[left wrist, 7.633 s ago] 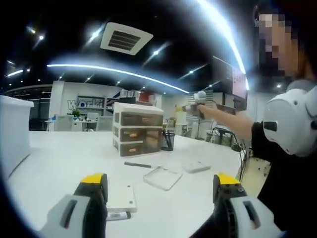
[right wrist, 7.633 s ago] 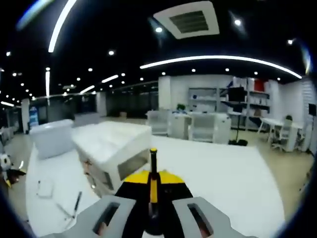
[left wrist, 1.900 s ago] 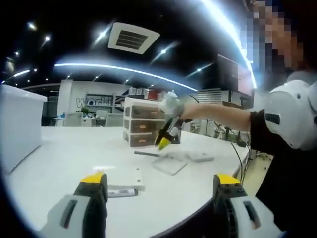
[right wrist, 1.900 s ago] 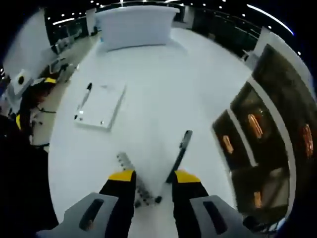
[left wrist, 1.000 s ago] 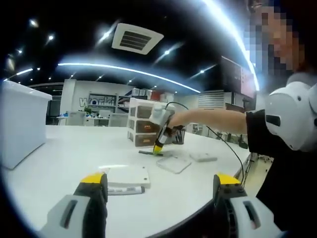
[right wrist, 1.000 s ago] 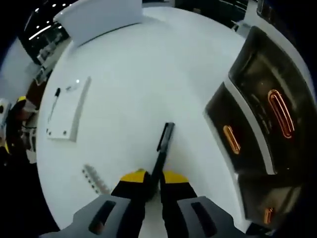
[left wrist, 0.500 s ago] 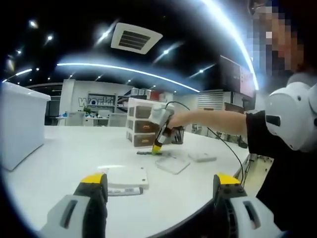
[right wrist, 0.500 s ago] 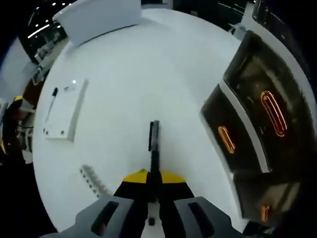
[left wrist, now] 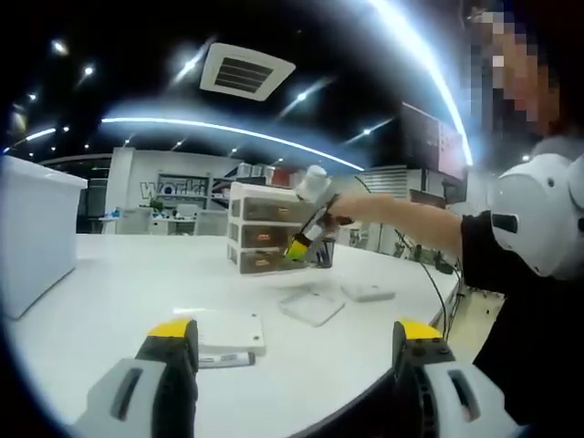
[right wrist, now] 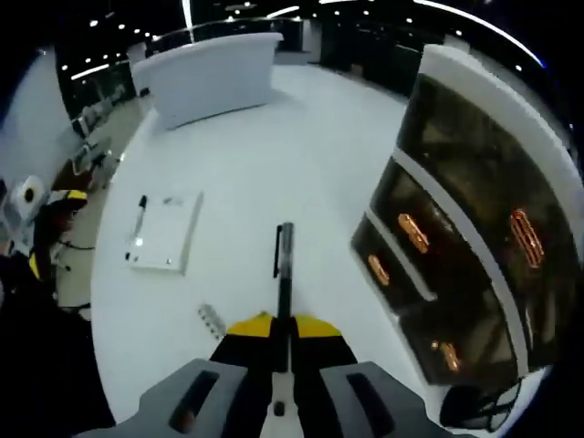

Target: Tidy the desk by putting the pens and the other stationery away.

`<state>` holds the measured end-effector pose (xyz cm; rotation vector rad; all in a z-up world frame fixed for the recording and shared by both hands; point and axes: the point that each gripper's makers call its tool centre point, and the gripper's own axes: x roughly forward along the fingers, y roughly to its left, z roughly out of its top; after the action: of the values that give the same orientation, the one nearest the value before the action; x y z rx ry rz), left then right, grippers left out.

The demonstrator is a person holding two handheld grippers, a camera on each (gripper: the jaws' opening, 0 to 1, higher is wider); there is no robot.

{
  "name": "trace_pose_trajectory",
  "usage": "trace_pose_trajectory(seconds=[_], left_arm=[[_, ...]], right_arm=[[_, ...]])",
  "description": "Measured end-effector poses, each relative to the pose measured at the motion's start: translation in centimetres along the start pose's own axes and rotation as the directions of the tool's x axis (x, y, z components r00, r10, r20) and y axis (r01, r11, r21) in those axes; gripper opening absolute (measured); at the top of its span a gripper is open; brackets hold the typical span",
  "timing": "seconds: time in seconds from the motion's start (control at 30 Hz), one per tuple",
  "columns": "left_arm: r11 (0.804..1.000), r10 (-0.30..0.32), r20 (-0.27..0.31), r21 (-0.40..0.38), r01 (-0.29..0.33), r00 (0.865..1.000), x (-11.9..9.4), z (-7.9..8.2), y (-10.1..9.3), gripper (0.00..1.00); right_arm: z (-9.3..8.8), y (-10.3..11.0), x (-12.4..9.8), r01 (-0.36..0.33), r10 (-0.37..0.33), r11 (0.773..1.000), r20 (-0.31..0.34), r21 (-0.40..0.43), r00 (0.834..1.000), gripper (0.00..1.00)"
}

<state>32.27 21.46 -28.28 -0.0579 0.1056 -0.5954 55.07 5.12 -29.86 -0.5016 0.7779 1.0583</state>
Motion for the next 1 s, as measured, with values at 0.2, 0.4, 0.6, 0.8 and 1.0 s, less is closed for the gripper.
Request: trace_pose_trajectory(seconds=[0.2,0.4,0.6,0.8,1.0], left_arm=[[0.999,-0.033,-0.005,0.009,0.033,0.999,1.1,0.2,-0.7,0.87],[0.999,-0.048,-0.011,0.009,0.048,0.999,1.6,0.2,-1.0,0.87],[0.998,-0.061,-0.015,0.017,0.061,0.998,2.1,0.4,-1.3,0.87],[0.998,-0.062,-0.017,0.016,0.062,0.998,2.4,0.4,-1.3,0.86],[0.998,-0.063,-0.024,0.016,0.063,0.998,2.8,0.3,-1.3,0.87]], right_arm=[[-1.8,1.2,-4.4,0.039,-0.039,0.999,0.122,0.005,0.992,0.04],[-4.2,2.1,-7.9,0.058,-0.074,0.996,0.253,0.071,0.965,0.04],[-7.8,2.6,-10.8,0.094,-0.147,0.982,0.351,0.163,0.925,0.04],[-12.3,2.2,-13.9,0.141,-0.268,0.945,0.449,0.296,0.853,0.04],[-16.5,3.3,-17.7,0.153,-0.382,0.895,0.546,0.418,0.746,0.04]])
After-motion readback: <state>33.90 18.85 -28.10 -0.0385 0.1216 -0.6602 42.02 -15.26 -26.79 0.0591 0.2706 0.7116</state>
